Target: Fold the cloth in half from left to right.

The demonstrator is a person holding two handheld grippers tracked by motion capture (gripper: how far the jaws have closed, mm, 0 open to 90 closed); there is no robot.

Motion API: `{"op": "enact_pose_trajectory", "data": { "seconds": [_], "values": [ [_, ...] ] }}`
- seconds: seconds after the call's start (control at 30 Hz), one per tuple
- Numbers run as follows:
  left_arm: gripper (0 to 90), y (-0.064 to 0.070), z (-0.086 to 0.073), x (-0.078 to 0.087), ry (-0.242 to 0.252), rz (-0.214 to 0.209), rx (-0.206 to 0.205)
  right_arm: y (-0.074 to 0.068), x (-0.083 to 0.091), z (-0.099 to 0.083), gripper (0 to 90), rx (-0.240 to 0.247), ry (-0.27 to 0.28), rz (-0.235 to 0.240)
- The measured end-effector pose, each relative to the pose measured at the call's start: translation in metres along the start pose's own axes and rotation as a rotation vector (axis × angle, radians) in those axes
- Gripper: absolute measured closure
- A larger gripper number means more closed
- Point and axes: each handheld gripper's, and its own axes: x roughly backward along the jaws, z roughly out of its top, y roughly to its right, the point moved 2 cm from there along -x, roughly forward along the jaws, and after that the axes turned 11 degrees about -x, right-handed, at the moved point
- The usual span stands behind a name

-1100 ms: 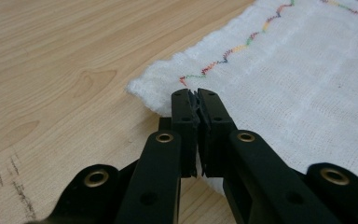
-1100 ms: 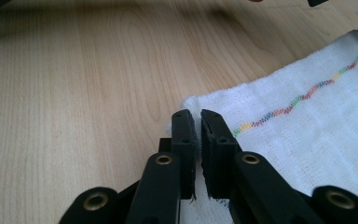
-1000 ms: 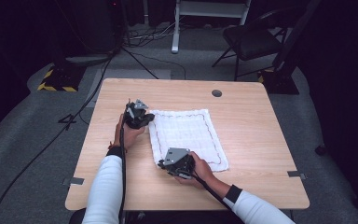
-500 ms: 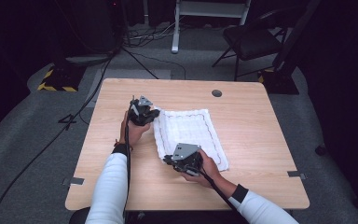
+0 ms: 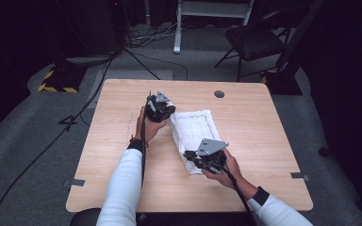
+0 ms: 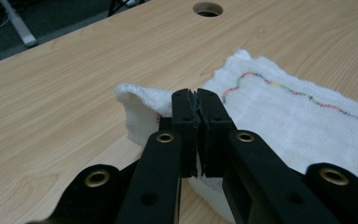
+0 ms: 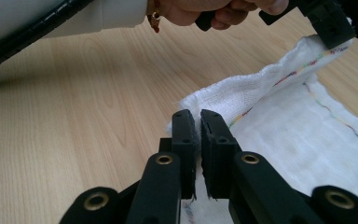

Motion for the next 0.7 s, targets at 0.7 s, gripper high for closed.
{"op": "enact_pose_trajectory", "data": {
  "seconds": [0.7],
  "values": [
    [86.8, 0.052, 0.05, -0.055, -0.006, -0.073, -0.105, 0.04, 0.056, -0.036, 84.7, -0.091, -0.004, -0.103]
  ]
}}
